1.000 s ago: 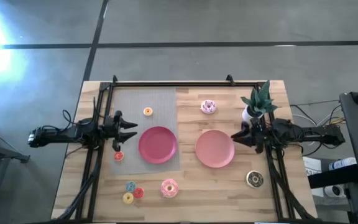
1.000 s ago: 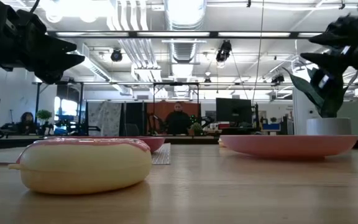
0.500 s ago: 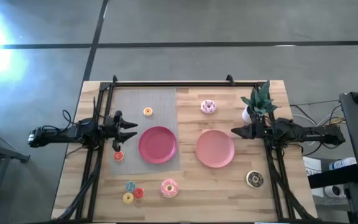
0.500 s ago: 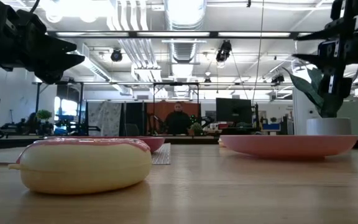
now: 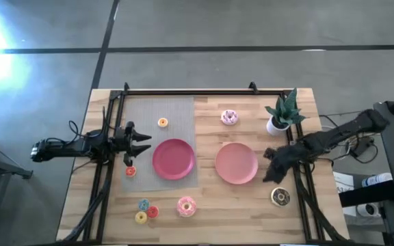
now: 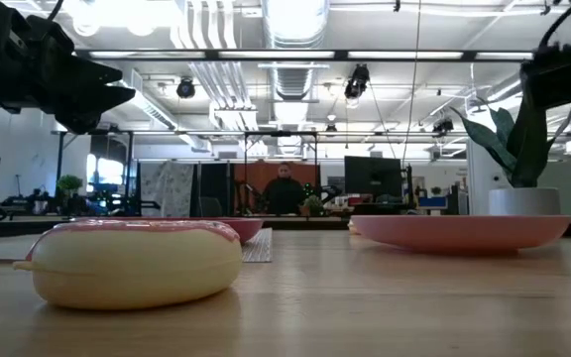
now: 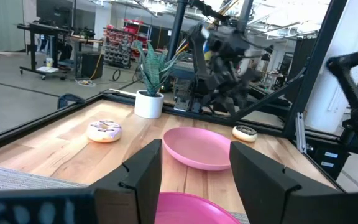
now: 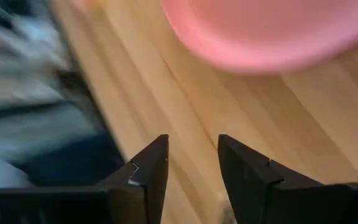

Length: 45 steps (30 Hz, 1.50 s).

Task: Pick & Place donuts
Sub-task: Put the large black donut on the light pink plate

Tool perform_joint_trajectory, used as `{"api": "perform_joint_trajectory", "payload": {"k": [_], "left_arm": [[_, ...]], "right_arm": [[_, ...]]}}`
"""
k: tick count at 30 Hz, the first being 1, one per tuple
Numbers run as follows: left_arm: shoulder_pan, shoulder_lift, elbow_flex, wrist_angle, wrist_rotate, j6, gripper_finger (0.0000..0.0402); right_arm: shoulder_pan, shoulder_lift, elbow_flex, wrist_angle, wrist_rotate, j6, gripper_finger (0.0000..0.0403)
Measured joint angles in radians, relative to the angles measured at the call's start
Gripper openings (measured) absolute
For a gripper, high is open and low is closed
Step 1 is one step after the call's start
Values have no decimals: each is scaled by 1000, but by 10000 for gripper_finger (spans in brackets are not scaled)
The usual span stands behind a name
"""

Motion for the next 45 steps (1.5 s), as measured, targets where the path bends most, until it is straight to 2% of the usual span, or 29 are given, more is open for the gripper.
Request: {"api": "perform_joint_trajectory", "payload": {"k": [3,7,11,17,23,28,31,36,41,43,45], "left_arm": [[0,0,0,0,0,0,163],[0,0,0,0,0,0,163],[0,0,0,0,0,0,163],[0,0,0,0,0,0,163],[0,0,0,0,0,0,163],[0,0,0,0,0,0,163],[0,0,0,1,0,0,163],[0,0,0,1,0,0,163],[0,4,0,0,0,0,163],[0,4,0,0,0,0,163],[0,6,0,0,0,0,163]], "right_arm": [[61,192,93,-127,-46,-90,144],[132,413,181,-243,-130,-221,183],[195,557,239,-292,-113,-378,225],[231,609,273,-313,-19,-498,248],[245,584,229,-338,-13,-553,249],[245,576,177,-287,-21,-553,247],[244,596,142,-202,-41,-548,236],[242,631,134,-194,-44,-514,195],[239,597,160,-191,-35,-493,90],[225,561,191,-193,20,-444,40],[209,516,226,-202,75,-400,22]]}}
